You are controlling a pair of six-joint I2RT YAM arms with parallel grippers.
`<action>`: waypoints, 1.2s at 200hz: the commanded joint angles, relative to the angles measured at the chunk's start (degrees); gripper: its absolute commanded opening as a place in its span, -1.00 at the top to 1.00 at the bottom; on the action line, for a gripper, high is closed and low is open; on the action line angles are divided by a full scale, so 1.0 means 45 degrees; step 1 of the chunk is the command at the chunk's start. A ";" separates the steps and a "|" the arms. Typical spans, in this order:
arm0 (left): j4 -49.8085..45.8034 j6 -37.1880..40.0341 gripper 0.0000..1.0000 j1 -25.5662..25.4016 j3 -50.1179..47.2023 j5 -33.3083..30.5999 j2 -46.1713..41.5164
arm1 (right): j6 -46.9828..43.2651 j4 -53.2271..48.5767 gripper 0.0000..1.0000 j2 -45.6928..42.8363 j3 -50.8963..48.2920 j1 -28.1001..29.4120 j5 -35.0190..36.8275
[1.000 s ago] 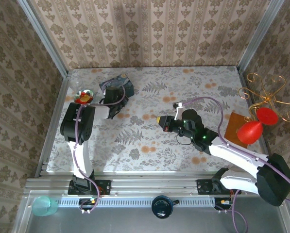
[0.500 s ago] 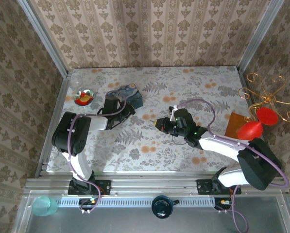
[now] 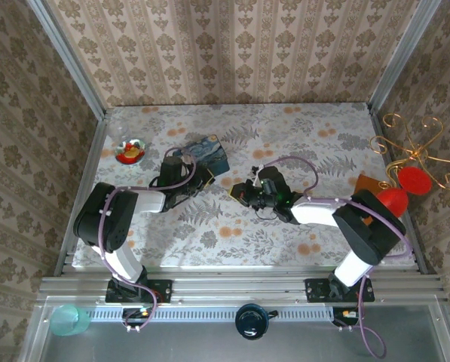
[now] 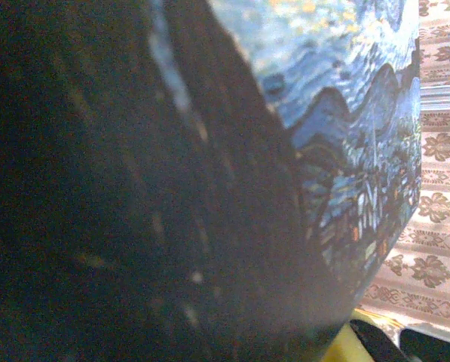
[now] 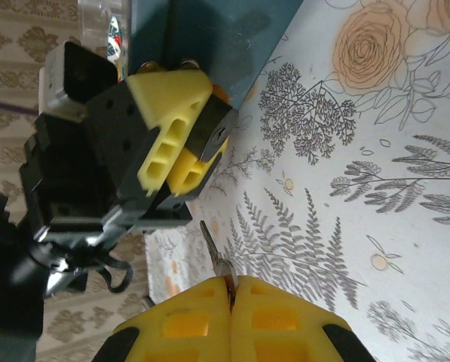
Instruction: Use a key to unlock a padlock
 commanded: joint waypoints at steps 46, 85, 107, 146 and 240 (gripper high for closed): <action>0.0881 -0.1197 0.89 -0.0242 -0.0523 0.0781 -0.0791 | 0.2430 0.2679 1.00 0.1614 0.0449 -0.0075 -0.0661; 0.0747 -0.1290 0.90 -0.0246 -0.0755 0.0769 -0.1292 | 0.2873 0.3723 1.00 0.2119 0.0311 -0.0077 -0.0477; 0.0642 -0.1285 0.90 -0.0222 -0.0869 0.0804 -0.1415 | 0.2928 0.4047 1.00 0.2171 0.0425 -0.0079 -0.0417; 0.0882 -0.1439 0.90 -0.0187 -0.1090 0.0950 -0.1483 | 0.3391 0.4377 1.00 0.2514 0.0549 -0.0065 -0.0422; 0.1144 -0.1702 0.89 -0.0245 -0.0968 0.1103 -0.1509 | 0.4317 0.6023 1.00 0.2941 0.0422 0.0020 -0.0323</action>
